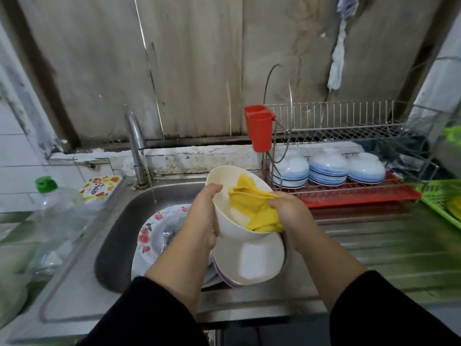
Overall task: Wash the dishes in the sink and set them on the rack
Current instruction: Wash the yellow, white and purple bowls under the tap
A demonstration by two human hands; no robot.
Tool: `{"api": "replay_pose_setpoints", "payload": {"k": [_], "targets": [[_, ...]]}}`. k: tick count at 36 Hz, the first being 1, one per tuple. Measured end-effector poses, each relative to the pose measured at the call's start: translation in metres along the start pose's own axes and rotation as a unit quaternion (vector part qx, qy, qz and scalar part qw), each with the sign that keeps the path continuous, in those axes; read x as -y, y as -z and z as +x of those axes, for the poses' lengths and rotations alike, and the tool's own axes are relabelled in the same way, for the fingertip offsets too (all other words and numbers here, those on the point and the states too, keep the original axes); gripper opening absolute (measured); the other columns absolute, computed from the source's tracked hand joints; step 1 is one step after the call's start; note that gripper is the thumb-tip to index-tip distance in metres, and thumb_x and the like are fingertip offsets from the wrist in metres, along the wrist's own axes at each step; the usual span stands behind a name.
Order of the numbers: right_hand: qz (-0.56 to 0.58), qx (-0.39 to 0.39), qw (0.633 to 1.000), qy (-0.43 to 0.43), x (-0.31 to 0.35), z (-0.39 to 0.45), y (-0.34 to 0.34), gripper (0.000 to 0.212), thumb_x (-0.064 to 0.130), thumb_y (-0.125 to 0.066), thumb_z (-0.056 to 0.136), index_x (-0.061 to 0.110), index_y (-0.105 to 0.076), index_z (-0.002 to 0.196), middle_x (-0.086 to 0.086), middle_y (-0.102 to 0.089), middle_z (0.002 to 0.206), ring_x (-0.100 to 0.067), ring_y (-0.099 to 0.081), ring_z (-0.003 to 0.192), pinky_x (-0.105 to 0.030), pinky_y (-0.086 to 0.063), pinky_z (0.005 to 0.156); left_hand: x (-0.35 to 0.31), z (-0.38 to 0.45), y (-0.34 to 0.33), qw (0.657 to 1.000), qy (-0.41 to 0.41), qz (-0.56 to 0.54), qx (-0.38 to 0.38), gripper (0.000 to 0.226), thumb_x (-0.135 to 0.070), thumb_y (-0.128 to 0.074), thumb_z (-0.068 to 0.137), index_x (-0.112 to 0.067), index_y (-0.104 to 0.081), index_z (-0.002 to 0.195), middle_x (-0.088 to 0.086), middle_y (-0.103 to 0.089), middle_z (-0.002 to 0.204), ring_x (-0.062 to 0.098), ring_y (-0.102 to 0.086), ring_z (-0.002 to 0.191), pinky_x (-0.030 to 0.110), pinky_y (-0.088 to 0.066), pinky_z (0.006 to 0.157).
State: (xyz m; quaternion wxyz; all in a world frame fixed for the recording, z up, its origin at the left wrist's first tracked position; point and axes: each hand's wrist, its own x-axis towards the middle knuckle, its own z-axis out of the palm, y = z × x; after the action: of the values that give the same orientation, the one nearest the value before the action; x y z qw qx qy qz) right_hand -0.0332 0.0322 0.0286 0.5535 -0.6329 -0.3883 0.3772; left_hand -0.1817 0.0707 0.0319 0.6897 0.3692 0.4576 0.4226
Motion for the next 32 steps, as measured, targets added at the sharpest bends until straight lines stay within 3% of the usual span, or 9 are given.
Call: {"api": "replay_pose_setpoints", "payload": {"k": [5,8,12,14,17,21,24,27,32], "targets": [[-0.124,0.004,0.992,-0.026,0.036,0.015,-0.003,0.034,0.01,-0.044,0.093,-0.006,-0.054,0.122,-0.019,-0.057,0.106,-0.03,-0.055,0.102,-0.042,-0.047,0.093,-0.008,-0.006,0.001,0.999,-0.04,-0.009,-0.03,0.022,-0.034,-0.052,0.091,-0.017,-0.063,0.083,-0.001,-0.068,0.058,0.021,-0.061,0.064,0.026,-0.044,0.056],[-0.002,0.029,0.992,-0.119,0.057,0.019,-0.004,0.027,0.011,-0.052,0.088,-0.002,-0.056,0.11,-0.014,-0.057,0.094,-0.028,-0.056,0.098,-0.043,-0.049,0.086,-0.013,-0.006,0.008,0.995,-0.076,-0.004,-0.063,0.027,-0.038,-0.054,0.088,-0.016,-0.065,0.1,0.003,-0.071,0.078,0.024,-0.063,0.077,0.029,-0.045,0.064],[0.126,0.123,0.944,-0.28,0.069,0.002,-0.005,0.016,0.014,-0.044,0.093,0.002,-0.055,0.091,-0.015,-0.061,0.085,-0.03,-0.059,0.079,-0.043,-0.049,0.069,-0.02,-0.013,0.018,0.989,-0.107,0.02,-0.102,0.087,-0.062,-0.063,0.049,-0.025,-0.053,0.128,0.006,-0.065,0.114,0.029,-0.062,0.1,0.044,-0.05,0.083],[0.181,0.152,0.926,-0.294,0.068,-0.003,-0.009,0.017,0.014,-0.042,0.094,0.004,-0.053,0.085,-0.008,-0.054,0.081,-0.025,-0.054,0.084,-0.04,-0.047,0.077,-0.023,-0.018,0.022,0.987,-0.126,0.034,-0.098,0.084,-0.059,-0.064,0.055,-0.025,-0.05,0.131,0.006,-0.062,0.117,0.029,-0.06,0.102,0.039,-0.049,0.078],[0.161,0.158,0.942,-0.25,0.065,-0.002,-0.026,0.01,0.018,-0.047,0.094,0.011,-0.055,0.097,-0.013,-0.056,0.09,-0.026,-0.058,0.08,-0.038,-0.049,0.067,-0.027,-0.02,0.027,0.98,-0.163,0.062,-0.094,0.058,-0.044,-0.061,0.081,-0.023,-0.046,0.133,0.007,-0.06,0.118,0.026,-0.058,0.102,0.035,-0.045,0.073],[0.049,0.189,0.971,-0.14,0.062,-0.018,-0.073,0.013,0.017,-0.048,0.095,0.008,-0.058,0.092,-0.016,-0.06,0.081,-0.026,-0.057,0.063,-0.031,-0.046,0.063,-0.028,-0.027,0.02,0.983,-0.158,0.064,-0.068,0.068,-0.042,-0.061,0.067,-0.022,-0.048,0.13,0.006,-0.063,0.107,0.025,-0.061,0.093,0.035,-0.047,0.07],[-0.079,0.221,0.972,0.021,0.053,-0.025,-0.1,0.025,0.002,-0.043,0.093,0.007,-0.056,0.113,-0.006,-0.058,0.094,-0.023,-0.056,0.088,-0.029,-0.042,0.074,-0.032,-0.032,0.015,0.987,-0.144,0.026,-0.071,0.051,-0.034,-0.06,0.07,-0.017,-0.055,0.118,0.007,-0.064,0.085,0.023,-0.061,0.076,0.03,-0.044,0.059],[-0.327,0.23,0.895,0.2,0.057,-0.029,-0.097,0.036,0.008,-0.049,0.091,0.016,-0.055,0.125,-0.005,-0.062,0.118,-0.021,-0.055,0.111,-0.019,-0.034,0.077,-0.037,-0.032,0.025,0.989,-0.122,-0.055,-0.064,0.054,-0.038,-0.059,0.062,-0.011,-0.061,0.109,0.012,-0.065,0.087,0.025,-0.061,0.077,0.031,-0.046,0.068],[-0.644,0.189,0.7,0.244,0.062,-0.019,-0.072,0.036,0.008,-0.046,0.093,0.011,-0.054,0.127,-0.01,-0.054,0.128,-0.028,-0.05,0.117,-0.027,-0.039,0.085,-0.039,-0.036,0.035,0.987,-0.148,-0.012,-0.054,0.065,-0.039,-0.053,0.058,-0.019,-0.06,0.119,0.013,-0.064,0.1,0.029,-0.059,0.083,0.032,-0.044,0.065]]}}
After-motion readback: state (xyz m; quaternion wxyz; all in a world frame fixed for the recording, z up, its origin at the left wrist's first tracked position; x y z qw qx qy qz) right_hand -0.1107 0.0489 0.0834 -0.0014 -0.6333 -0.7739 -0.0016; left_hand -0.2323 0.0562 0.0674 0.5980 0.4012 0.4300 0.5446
